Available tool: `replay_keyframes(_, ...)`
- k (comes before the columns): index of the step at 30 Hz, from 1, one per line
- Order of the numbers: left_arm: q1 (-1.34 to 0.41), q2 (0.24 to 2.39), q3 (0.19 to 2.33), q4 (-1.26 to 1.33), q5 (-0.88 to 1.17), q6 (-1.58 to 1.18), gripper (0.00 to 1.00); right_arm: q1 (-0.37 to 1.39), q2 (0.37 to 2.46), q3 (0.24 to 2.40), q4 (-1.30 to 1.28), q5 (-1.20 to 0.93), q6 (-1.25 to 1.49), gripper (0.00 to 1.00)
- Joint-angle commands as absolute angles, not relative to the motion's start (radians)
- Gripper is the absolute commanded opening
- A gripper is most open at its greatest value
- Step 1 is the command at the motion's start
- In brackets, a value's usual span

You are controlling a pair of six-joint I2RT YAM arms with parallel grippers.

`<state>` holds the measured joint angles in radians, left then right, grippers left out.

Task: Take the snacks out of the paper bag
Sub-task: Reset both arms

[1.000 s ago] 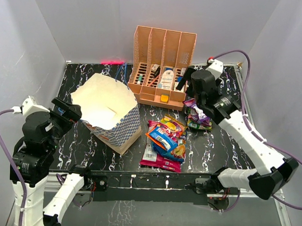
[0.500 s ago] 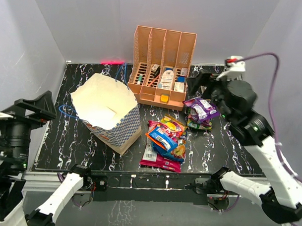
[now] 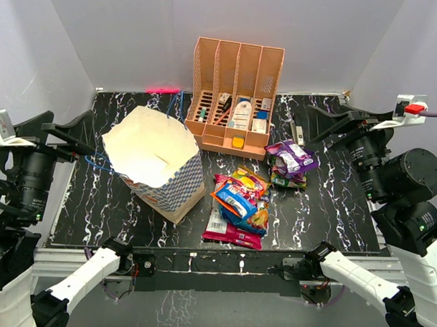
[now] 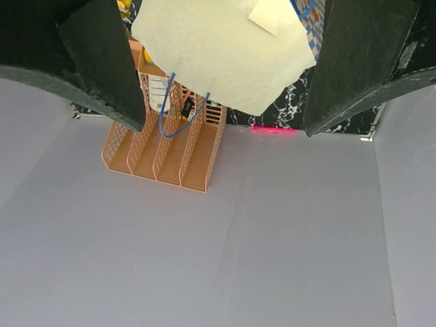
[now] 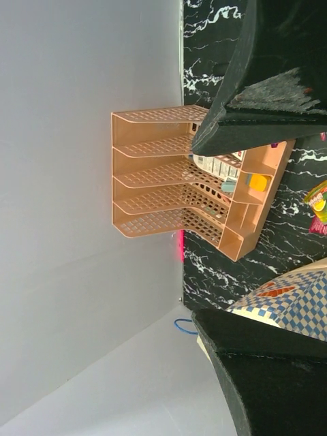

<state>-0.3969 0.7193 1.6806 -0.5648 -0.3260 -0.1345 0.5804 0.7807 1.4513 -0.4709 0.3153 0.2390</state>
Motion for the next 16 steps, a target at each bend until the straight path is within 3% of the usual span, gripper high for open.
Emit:
replay_keyframes(1, -0.402, 0.750, 1.664, -0.510, -0.264, -0.163, 0.98, 0.578, 0.788, 1.517, -0.509, 0.336, 0.250, 0.98)
replay_keyframes(16, -0.402, 0.791, 1.603, -0.379, -0.231, -0.203, 0.98, 0.577, 0.882, 1.603, -0.650, 0.516, 0.222, 0.98)
